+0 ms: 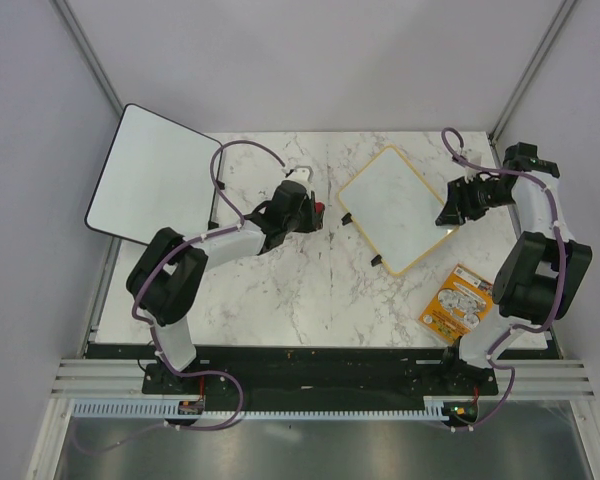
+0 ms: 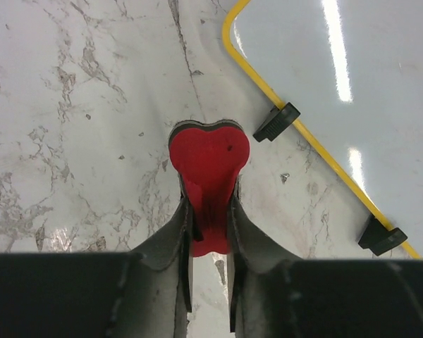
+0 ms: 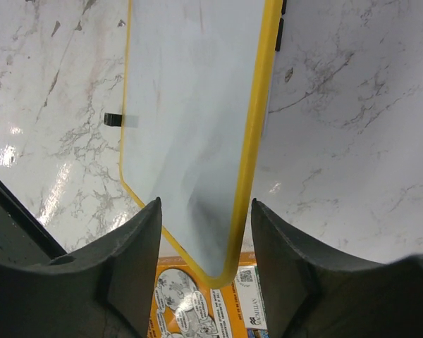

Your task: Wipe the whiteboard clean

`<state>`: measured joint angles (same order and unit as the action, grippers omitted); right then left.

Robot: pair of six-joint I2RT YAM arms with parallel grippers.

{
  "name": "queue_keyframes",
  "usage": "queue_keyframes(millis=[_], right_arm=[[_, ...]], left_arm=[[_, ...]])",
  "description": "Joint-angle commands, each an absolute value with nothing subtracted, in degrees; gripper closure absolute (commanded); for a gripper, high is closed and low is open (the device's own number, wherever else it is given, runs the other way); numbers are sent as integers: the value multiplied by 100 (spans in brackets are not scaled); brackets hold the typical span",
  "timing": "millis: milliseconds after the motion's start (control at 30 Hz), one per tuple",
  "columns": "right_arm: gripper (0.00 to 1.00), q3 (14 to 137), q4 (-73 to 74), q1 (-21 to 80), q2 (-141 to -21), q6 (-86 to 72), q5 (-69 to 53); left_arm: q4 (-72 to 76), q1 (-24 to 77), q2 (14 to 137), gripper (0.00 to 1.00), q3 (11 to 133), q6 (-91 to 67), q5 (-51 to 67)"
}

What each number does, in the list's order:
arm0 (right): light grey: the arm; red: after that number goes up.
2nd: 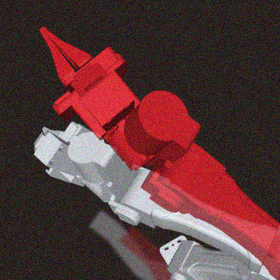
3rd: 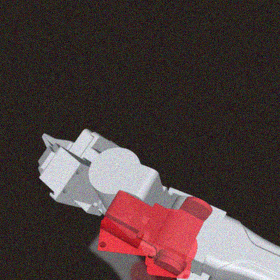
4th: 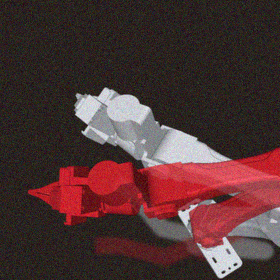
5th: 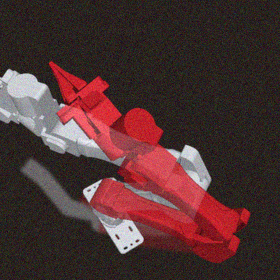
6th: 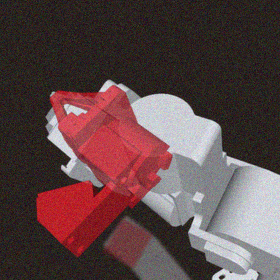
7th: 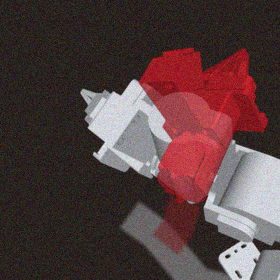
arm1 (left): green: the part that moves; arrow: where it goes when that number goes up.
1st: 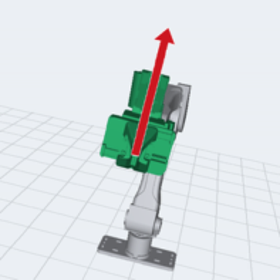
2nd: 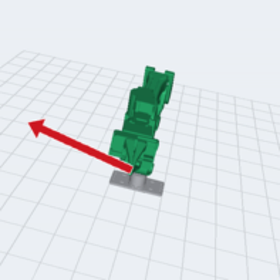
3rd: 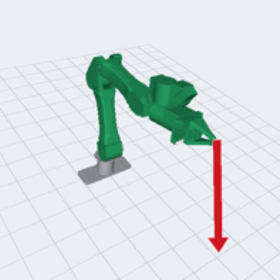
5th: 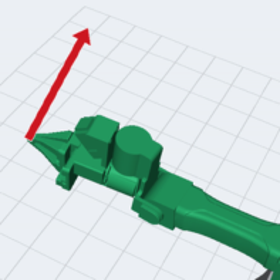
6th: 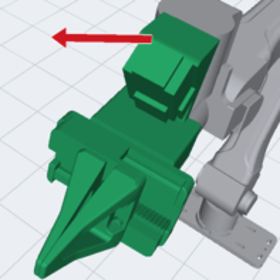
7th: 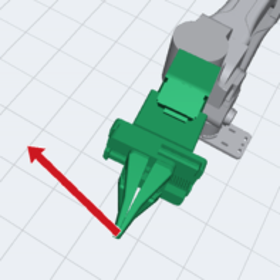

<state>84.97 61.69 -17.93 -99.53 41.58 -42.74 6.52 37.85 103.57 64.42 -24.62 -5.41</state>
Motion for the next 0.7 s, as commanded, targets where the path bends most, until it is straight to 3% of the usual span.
queue_keyframes(millis=[0,67,167,200,267,333,400,533,667], right_arm=[[36,8771,6091,-1749,-9958,4245,-4333],[33,8771,6030,-1749,-9941,4193,-4324],[28,8754,5863,-1749,-9897,4008,-4298],[26,8737,5740,-1749,-9879,3895,-4280],[23,8710,5556,-1749,-9792,3692,-4167],[13,8570,4995,-1758,-9686,3020,-3765],[6,8360,4285,-1775,-9475,2560,-3359],[2,8007,3411,-1880,-9010,1785,-2462],[2,7542,2884,-1977,-8439,1460,-2417]], left_arm=[[581,3771,10371,70,6530,-2426,-527],[222,3771,10476,65,6696,-2365,-606],[-252,3771,10643,49,6872,-2329,-738],[-307,3771,10652,37,6873,-2347,-773],[-316,3771,10626,26,6768,-2329,-774],[-282,3771,10539,8,6654,-2303,-843],[-220,3771,10346,1,6460,-2329,-1019],[-263,3771,9871,1,6258,-2294,-1423],[-176,3762,9063,1,5820,-2189,-1600]])
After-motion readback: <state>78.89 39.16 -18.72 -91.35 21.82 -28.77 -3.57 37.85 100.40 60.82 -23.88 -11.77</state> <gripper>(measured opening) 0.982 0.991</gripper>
